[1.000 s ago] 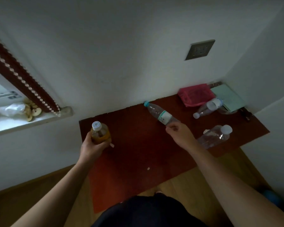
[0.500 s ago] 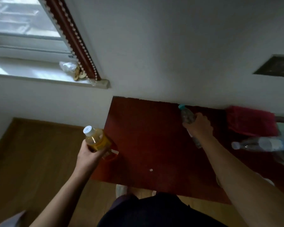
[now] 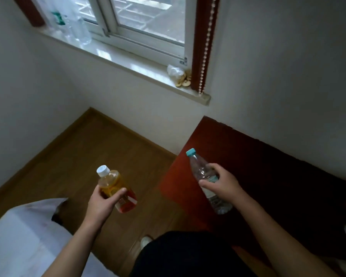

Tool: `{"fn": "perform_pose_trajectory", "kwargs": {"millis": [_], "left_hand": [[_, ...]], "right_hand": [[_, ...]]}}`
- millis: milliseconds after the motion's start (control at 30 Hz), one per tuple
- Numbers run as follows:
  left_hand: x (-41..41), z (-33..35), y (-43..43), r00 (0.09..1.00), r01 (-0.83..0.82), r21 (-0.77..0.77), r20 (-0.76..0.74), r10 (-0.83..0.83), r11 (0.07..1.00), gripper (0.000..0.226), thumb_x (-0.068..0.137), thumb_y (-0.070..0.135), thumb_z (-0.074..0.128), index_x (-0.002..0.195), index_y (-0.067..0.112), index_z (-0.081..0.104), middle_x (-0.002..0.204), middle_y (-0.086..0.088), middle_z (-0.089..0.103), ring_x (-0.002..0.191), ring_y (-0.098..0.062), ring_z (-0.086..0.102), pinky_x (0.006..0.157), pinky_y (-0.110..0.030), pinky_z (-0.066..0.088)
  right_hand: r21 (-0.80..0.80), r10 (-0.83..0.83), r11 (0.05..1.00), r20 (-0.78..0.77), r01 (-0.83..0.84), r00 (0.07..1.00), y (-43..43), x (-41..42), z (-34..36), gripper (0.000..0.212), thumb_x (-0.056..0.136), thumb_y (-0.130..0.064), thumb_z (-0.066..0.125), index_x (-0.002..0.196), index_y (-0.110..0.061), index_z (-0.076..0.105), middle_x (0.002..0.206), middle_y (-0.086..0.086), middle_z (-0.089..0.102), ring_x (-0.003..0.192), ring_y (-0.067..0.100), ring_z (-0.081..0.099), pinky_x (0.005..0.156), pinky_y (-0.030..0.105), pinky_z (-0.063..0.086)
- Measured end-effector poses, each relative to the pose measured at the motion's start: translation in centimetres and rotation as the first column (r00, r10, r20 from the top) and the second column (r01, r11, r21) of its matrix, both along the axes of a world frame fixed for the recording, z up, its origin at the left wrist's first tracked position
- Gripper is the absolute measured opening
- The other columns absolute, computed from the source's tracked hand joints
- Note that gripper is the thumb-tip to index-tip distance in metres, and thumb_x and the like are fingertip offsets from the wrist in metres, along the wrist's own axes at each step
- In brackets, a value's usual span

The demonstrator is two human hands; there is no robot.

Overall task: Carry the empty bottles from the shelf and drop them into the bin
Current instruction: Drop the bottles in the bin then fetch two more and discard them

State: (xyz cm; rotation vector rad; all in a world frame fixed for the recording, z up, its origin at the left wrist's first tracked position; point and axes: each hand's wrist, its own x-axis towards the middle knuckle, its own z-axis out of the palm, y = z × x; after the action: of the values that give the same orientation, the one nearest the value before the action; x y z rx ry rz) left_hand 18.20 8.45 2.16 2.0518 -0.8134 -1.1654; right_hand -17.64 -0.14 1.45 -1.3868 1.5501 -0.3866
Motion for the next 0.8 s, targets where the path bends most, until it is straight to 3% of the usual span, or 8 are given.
{"fn": "perform_pose_trajectory", "kwargs": {"millis": [133, 300, 467, 567, 800], "left_hand": [[4.6, -0.8, 4.0, 0.995, -0.096, 0.033, -0.027, 0.096, 0.995, 0.074, 0.074, 0.039, 0.081, 0.138, 0.020, 0.049, 0.129, -0.004, 0.060, 0.118, -0.026, 0.058, 0.100, -0.046, 0.047], [9.3, -2.3, 8.4, 0.958, -0.270, 0.075, -0.076, 0.275, 0.960, 0.071, 0.072, 0.042, 0.082, 0.135, 0.025, 0.052, 0.120, 0.000, 0.062, 0.113, -0.025, 0.059, 0.100, -0.046, 0.048], [14.3, -3.3, 11.8, 0.877, -0.455, 0.110, -0.117, 0.466, 0.884, 0.064, 0.079, 0.035, 0.079, 0.135, 0.022, 0.052, 0.118, -0.002, 0.060, 0.107, -0.024, 0.057, 0.098, -0.047, 0.048], [16.8, -2.9, 12.9, 0.850, -0.509, 0.101, -0.098, 0.518, 0.855, 0.058, 0.080, 0.034, 0.079, 0.131, 0.024, 0.052, 0.116, -0.001, 0.060, 0.106, -0.023, 0.056, 0.096, -0.044, 0.047], [23.4, -2.7, 11.4, 0.807, -0.577, 0.082, -0.101, 0.582, 0.813, 0.049, 0.080, 0.039, 0.077, 0.121, 0.034, 0.050, 0.113, 0.004, 0.061, 0.107, -0.022, 0.059, 0.097, -0.045, 0.049]], "right_hand": [[0.013, 0.140, 0.990, 0.010, -0.140, 0.990, 1.5, 6.7, 0.2, 0.062, 0.076, -0.039, 0.079, 0.130, -0.032, 0.050, 0.107, -0.011, 0.065, 0.090, 0.004, 0.066, 0.067, 0.019, 0.050], [0.060, 0.224, 0.973, -0.028, -0.222, 0.974, 2.3, 13.0, -1.0, 0.059, 0.076, -0.044, 0.077, 0.129, -0.033, 0.052, 0.108, -0.014, 0.065, 0.092, 0.005, 0.067, 0.078, 0.028, 0.057], [0.088, 0.297, 0.952, -0.042, -0.293, 0.954, 1.9, 19.5, -2.6, 0.060, 0.080, -0.034, 0.076, 0.133, -0.028, 0.050, 0.108, -0.016, 0.063, 0.093, 0.004, 0.066, 0.074, 0.023, 0.055], [0.103, 0.334, 0.940, -0.069, -0.326, 0.940, 1.1, 22.7, -3.7, 0.065, 0.079, -0.036, 0.077, 0.137, -0.028, 0.048, 0.111, -0.014, 0.064, 0.094, 0.005, 0.067, 0.079, 0.030, 0.060], [0.141, 0.440, 0.896, -0.162, -0.420, 0.883, -3.1, 30.1, -5.5, 0.071, 0.080, -0.040, 0.076, 0.141, -0.027, 0.042, 0.109, -0.013, 0.060, 0.092, 0.006, 0.066, 0.075, 0.031, 0.059]]}}
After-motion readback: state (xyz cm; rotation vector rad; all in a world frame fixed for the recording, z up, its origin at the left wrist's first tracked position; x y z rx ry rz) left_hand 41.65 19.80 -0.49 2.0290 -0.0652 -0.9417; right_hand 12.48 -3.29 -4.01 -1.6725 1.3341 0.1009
